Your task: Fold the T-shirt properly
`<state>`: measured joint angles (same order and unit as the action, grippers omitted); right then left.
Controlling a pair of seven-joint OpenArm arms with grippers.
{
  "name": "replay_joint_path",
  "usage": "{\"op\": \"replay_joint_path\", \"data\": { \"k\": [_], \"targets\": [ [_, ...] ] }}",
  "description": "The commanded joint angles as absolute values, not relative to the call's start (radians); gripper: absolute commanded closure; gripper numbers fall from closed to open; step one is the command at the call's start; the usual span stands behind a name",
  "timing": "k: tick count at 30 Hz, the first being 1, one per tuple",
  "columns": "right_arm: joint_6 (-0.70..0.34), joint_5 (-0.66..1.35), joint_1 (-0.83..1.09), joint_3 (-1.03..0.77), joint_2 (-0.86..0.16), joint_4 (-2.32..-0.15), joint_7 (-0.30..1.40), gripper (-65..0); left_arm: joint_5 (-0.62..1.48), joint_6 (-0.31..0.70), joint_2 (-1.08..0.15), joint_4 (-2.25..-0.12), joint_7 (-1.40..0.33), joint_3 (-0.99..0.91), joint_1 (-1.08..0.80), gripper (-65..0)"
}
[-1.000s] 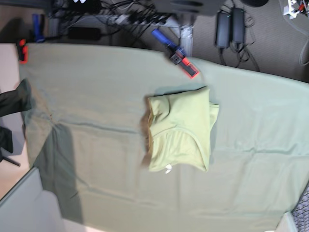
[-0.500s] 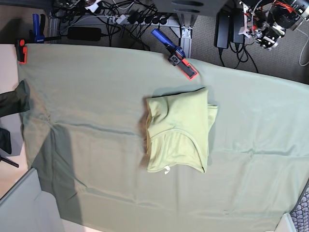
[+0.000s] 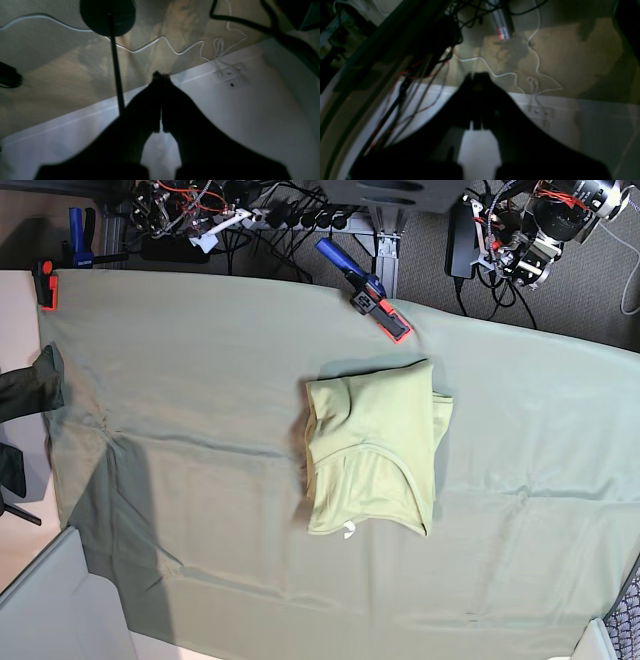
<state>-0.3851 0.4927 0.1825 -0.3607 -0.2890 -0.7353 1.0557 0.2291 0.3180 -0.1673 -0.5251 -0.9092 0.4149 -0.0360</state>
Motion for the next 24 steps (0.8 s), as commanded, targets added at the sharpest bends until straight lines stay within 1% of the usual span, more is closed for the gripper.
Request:
{"op": "replay_joint_path", "data": {
  "k": [1,4,11,24],
  "targets": [
    [-0.389,0.497,0.175,-0.365,-0.305,-0.754,1.062,0.0,0.231,0.329,-0.173,-0.531,-0.922,0.398,-0.034,0.0],
    [-0.390,0.497,0.175,-0.365,-0.305,-0.776,1.073,0.0,0.239,0.299,-0.173,-0.531,-0.890,0.368,-0.032,0.0],
    [-0.390,0.497,0.175,-0.365,-0.311,-0.793,1.208,0.0,0.251,0.299,-0.183,-0.531,-0.867,0.365,-0.011,0.0],
    [-0.389,0.497,0.172,-0.365,-0.355,-0.793,1.213,0.0,0.255,0.299,-0.183,-0.531,-0.865,0.365,-0.011,0.0]
  ]
}}
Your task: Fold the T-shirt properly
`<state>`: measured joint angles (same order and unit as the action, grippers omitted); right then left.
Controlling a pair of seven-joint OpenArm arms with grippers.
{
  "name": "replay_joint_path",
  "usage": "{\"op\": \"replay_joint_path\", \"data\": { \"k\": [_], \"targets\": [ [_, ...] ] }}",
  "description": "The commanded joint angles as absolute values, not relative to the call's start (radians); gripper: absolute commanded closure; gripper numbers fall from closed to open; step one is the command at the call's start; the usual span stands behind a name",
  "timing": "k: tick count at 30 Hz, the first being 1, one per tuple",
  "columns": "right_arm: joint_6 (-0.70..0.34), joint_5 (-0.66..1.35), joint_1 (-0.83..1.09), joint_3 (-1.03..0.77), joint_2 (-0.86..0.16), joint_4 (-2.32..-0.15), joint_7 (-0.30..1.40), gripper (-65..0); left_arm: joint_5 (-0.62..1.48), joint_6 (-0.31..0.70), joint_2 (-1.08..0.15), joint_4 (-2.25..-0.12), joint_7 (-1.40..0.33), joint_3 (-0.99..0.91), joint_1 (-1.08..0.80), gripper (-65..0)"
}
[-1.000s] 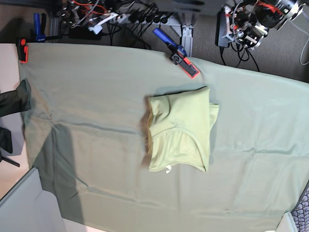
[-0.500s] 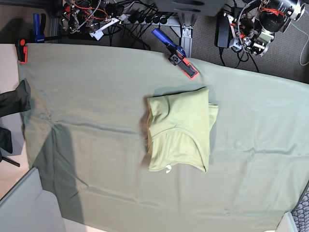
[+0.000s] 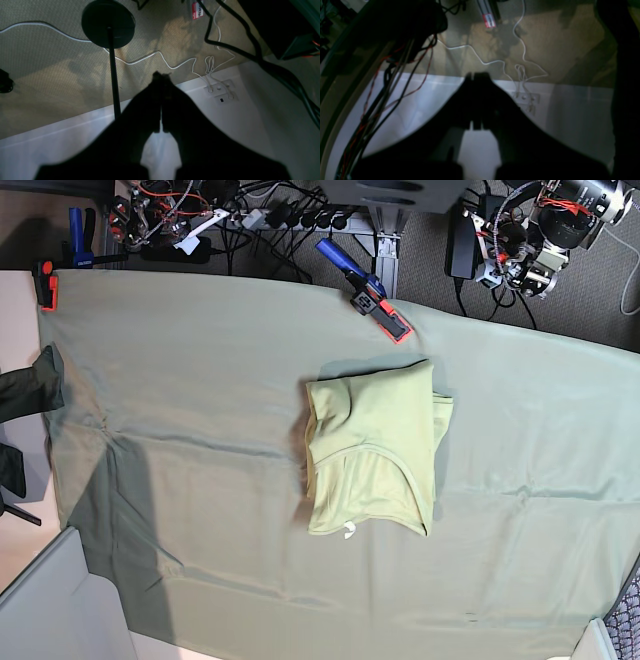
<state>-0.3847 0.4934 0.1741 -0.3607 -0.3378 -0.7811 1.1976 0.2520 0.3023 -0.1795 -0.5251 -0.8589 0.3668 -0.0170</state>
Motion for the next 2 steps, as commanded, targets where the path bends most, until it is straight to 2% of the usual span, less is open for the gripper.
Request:
{"op": "replay_joint_path", "data": {
  "k": [1,2],
  "targets": [
    [-0.389,0.498,0.172,-0.365,-0.354,-0.793,1.213,0.0,0.261,0.299,-0.183,-0.531,-0.856,0.365,-0.011,0.0],
    [-0.389,0.498,0.172,-0.365,-0.354,-0.793,1.211,0.0,0.274,0.299,-0.183,-0.531,-0.846,0.365,-0.011,0.0]
  ]
}}
